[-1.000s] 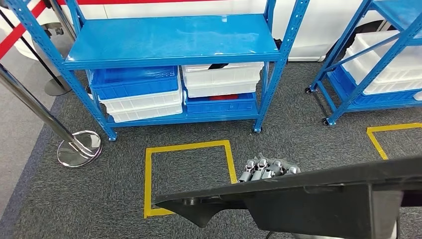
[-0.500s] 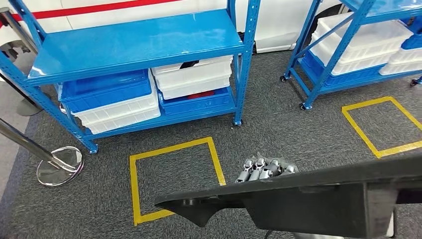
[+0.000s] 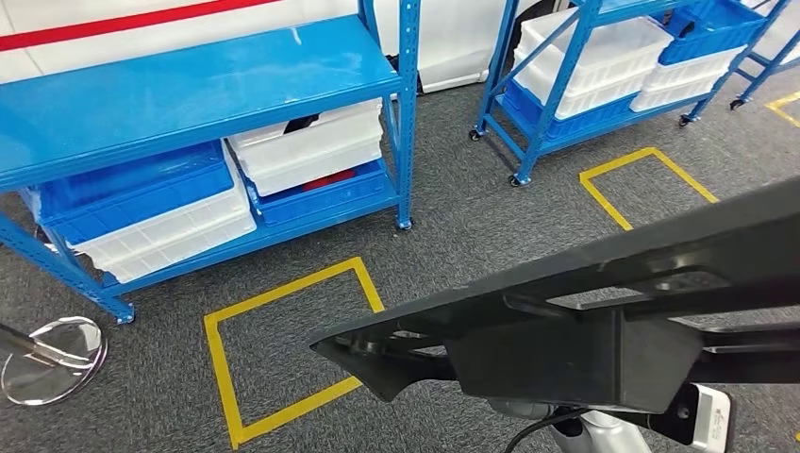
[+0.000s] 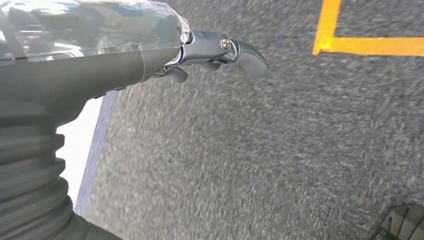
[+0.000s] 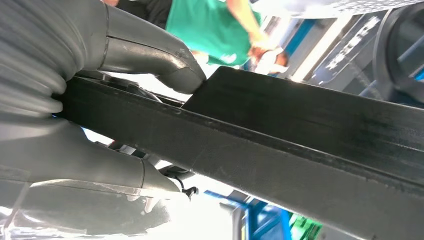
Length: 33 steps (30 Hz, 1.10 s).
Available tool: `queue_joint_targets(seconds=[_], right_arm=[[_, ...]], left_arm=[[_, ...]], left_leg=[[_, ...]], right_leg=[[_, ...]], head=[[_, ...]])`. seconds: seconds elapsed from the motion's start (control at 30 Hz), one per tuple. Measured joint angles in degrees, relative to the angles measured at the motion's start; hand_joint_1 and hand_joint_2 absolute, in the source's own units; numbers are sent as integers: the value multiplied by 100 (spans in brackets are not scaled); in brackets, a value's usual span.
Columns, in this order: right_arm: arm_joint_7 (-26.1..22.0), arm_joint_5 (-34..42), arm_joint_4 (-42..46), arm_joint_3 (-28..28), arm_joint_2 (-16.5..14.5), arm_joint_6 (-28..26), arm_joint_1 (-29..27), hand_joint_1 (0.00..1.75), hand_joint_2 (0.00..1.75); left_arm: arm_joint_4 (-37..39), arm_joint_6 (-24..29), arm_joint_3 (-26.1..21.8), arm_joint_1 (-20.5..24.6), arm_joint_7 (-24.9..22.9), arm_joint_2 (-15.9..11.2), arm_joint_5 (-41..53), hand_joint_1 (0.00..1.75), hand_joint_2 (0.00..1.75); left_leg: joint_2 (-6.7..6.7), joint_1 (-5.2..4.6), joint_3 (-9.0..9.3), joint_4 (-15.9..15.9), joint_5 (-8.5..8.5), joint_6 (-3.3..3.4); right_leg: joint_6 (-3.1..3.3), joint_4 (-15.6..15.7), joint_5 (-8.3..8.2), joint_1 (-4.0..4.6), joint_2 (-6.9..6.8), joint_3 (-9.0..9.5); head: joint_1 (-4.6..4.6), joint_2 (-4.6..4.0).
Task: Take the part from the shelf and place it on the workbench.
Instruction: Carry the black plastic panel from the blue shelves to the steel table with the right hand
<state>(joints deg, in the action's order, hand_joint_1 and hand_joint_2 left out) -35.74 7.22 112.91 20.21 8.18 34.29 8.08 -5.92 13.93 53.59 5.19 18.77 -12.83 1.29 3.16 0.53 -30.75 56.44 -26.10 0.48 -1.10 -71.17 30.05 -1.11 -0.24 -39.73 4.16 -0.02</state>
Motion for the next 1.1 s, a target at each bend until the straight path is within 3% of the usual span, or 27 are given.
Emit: queue_joint_targets(seconds=[0.07,0.13,0.2,0.23,0.3,0.37,0.43,0.47,0.53,0.6,0.67,0.73,0.8,0.87,0.93,0.97,1.0,1.1], right_arm=[[0,-4,53,-63,42,25,-75,175,175],[0,2,109,-108,56,54,-121,175,175],[0,8,133,-141,55,53,-156,175,175],[0,8,146,-154,55,39,-175,175,175],[0,5,180,-164,46,1,-196,175,175],[0,-19,203,-163,34,-50,-209,175,175],[0,-83,231,-164,30,-149,-262,175,175],[-1,-123,261,-164,30,-210,-306,175,175],[0,-202,352,-165,29,-296,-401,175,175],[0,-273,451,-165,27,-333,-470,175,175],[-1,-312,532,-162,19,-365,-520,175,175],[-1,-317,600,-156,10,-402,-548,175,175],[-1,-308,661,-146,8,-422,-525,175,175],[0,-301,695,-136,8,-433,-484,175,175],[-1,-287,700,-116,8,-437,-469,175,175],[-1,-274,700,-100,9,-437,-462,175,175],[0,-258,699,-79,11,-437,-446,175,175],[0,-198,697,-20,22,-430,-341,175,175]], left_arm=[[0,-19,37,16,37,-40,0,0,175],[1,-59,67,22,111,-104,1,0,175],[2,-111,83,46,199,-169,1,0,175],[2,-131,88,63,235,-193,1,0,175],[2,-155,92,83,286,-230,1,0,175],[3,-158,102,72,301,-248,2,0,175],[4,-134,137,57,288,-255,2,0,175],[4,-120,171,59,277,-256,2,0,175],[4,-107,249,76,246,-270,2,0,175],[7,-102,320,93,210,-308,2,0,175],[11,-92,373,117,164,-338,1,0,175],[13,-85,409,157,129,-336,0,0,175],[13,-86,453,185,126,-315,0,0,175],[13,-88,497,179,131,-290,1,0,175],[13,-85,516,165,126,-267,2,0,175],[13,-77,518,164,117,-256,2,0,175],[13,-63,519,170,108,-245,2,0,175],[13,6,520,183,85,-214,2,0,175]], left_leg=[[115,-16,-1,49,-36,-46],[226,-46,0,90,-72,-110],[343,-55,14,94,-85,-172],[314,-45,16,113,-114,-207],[56,-10,-80,383,-333,-267],[-210,13,-368,1076,-735,-301],[-259,13,-636,1698,-950,-308],[-266,13,-650,1733,-891,-299],[-344,13,-383,1161,-501,-256],[-613,19,-50,416,-207,-195],[-755,9,68,131,-175,-157],[-633,12,81,69,-140,-117],[-489,38,93,-9,-78,-52],[-332,37,88,-41,-50,-16],[-168,27,68,-30,-49,-10],[-89,26,62,-23,-52,-13],[-16,26,58,-13,-58,-19],[169,3,63,38,-102,-77]], right_leg=[[25,758,-276,18,-238,430],[109,1155,-347,57,-377,619],[200,1181,-351,74,-268,591],[234,1190,-367,70,-210,582],[305,1210,-402,47,-95,568],[351,1212,-425,45,27,550],[366,1208,-438,57,174,540],[366,1205,-442,61,249,542],[359,1196,-448,66,401,552],[328,1182,-464,69,539,540],[258,1178,-505,49,671,486],[175,1186,-545,29,775,436],[120,1018,-417,54,561,338],[84,425,-61,67,204,63],[50,-220,199,45,75,-218],[38,-310,187,33,51,-238],[32,-168,75,23,23,-140],[82,916,-317,50,-270,478]], head=[[-1,0],[0,0],[1,0],[1,0],[1,0],[1,0],[1,0],[1,0],[1,0],[1,0],[1,0],[1,0],[0,0],[-1,0],[1,0],[1,0],[1,0],[1,0]])
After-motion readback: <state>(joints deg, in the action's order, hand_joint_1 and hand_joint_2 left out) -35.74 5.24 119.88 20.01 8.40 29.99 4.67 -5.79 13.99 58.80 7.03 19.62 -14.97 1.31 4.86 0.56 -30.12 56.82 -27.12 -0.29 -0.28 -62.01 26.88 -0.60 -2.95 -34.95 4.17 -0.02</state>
